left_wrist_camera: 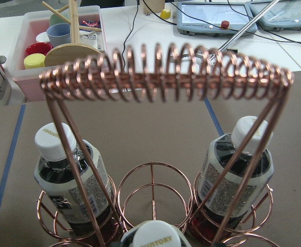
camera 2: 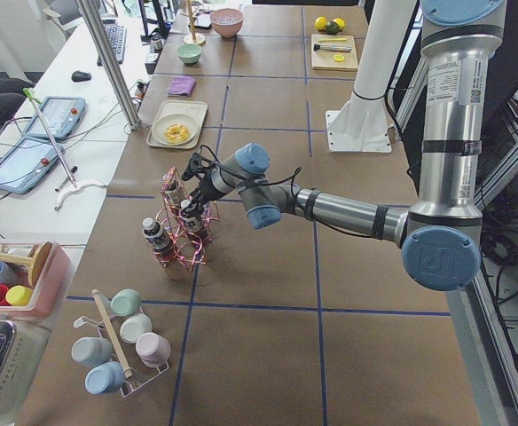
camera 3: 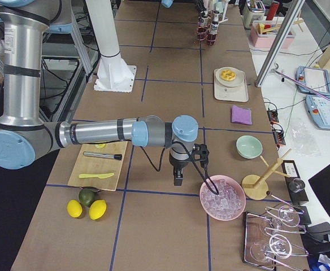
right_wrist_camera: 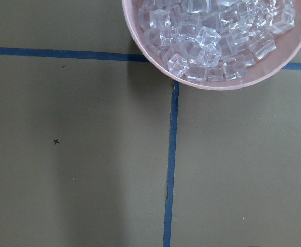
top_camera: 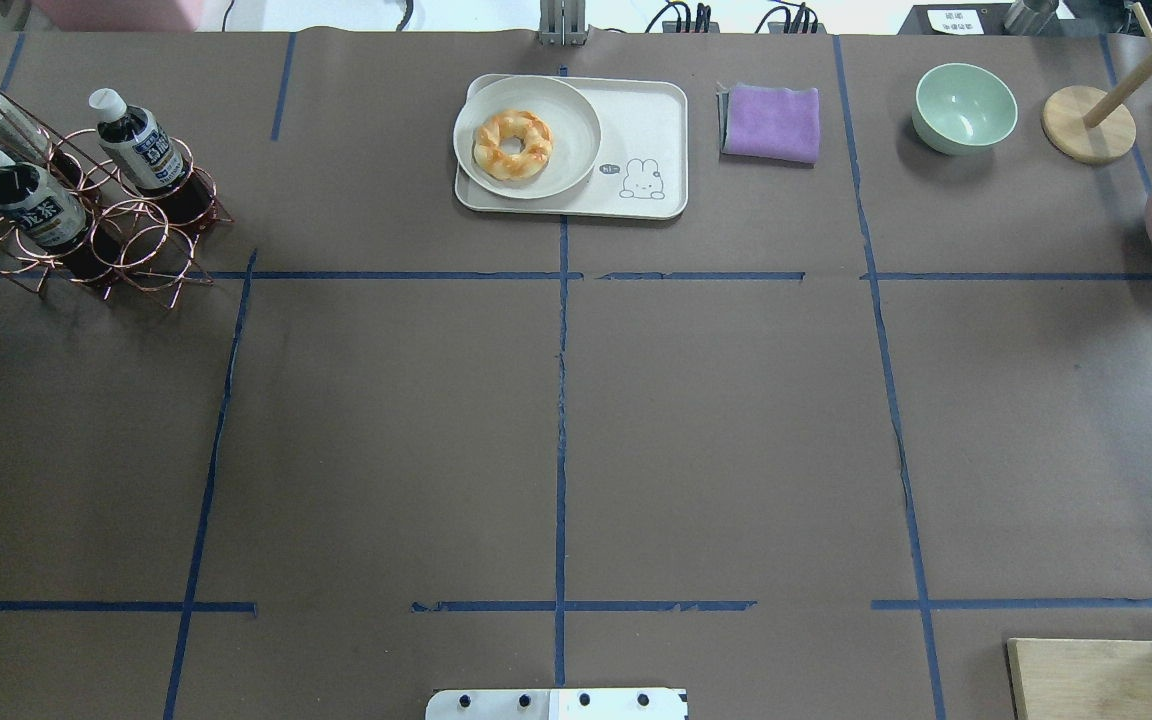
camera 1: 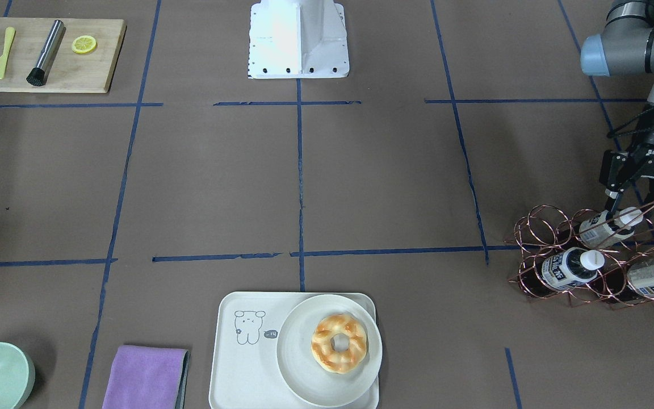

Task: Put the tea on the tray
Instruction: 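Lower the left gripper onto a tea bottle in the copper rack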

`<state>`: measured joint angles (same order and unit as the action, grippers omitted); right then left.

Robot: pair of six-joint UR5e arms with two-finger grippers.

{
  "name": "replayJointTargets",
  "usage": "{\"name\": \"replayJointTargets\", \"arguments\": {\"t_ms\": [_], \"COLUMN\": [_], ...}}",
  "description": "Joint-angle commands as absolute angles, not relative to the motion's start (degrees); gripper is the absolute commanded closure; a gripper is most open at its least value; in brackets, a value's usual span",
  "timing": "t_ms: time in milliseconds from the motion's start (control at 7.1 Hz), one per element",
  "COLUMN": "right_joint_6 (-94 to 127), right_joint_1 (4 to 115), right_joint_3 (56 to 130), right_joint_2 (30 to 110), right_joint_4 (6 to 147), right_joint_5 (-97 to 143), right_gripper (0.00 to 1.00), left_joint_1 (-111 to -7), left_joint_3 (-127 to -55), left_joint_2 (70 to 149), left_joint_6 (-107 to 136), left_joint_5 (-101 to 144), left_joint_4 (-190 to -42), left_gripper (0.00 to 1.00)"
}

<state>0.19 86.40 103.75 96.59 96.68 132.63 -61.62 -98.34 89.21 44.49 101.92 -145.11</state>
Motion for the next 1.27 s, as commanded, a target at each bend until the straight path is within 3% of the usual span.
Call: {"name": "replayJointTargets", "arguments": {"t_ms": [0, 1127], "right_joint_6": [0.26, 0.18], "right_joint_1": [86.4, 86.4], "right_joint_3": [103.71, 103.71], "right_joint_2": [96.59, 96.59], "right_joint_4": [96.68, 96.68], "right_joint_5": [132.63, 132.63], "right_gripper": [0.0, 0.0], "left_joint_1": [-61.7, -61.79], "left_joint_3": [-97.03, -97.21], "left_joint_2": [90.09, 90.0], "left_joint_6": [44.38, 44.3], "left_joint_5": [101.95, 102.04], "left_joint_4": [-145.28, -145.37], "left_gripper": [0.33, 0.46]}}
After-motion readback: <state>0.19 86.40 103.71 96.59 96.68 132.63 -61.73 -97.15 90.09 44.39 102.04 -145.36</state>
